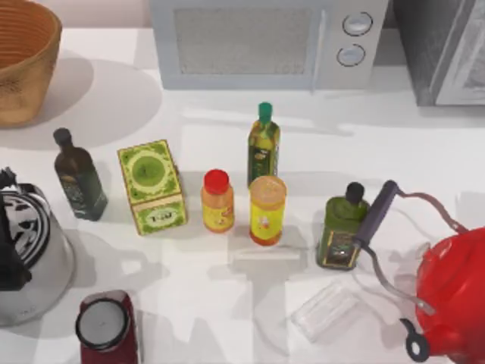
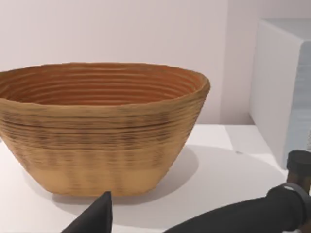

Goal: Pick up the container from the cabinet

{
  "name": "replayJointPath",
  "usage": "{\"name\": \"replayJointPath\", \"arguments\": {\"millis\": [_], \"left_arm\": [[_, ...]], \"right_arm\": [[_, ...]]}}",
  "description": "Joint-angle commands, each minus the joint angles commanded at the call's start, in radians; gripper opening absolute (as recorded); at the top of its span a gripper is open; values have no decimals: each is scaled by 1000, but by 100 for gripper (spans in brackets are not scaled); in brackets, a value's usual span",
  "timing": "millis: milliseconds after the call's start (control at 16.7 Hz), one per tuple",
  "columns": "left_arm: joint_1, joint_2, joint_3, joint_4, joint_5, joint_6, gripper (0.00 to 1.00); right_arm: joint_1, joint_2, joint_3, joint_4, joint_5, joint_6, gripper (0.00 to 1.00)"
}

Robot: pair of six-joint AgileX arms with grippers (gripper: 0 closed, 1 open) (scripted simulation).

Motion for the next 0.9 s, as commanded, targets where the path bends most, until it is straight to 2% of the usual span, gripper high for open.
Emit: {"name": "replayJointPath", "arguments": {"millis": [900], "left_arm": [[0, 0, 0, 0, 0, 0, 100]], "right_arm": [[-50, 760, 229, 513, -288, 13, 0]]}}
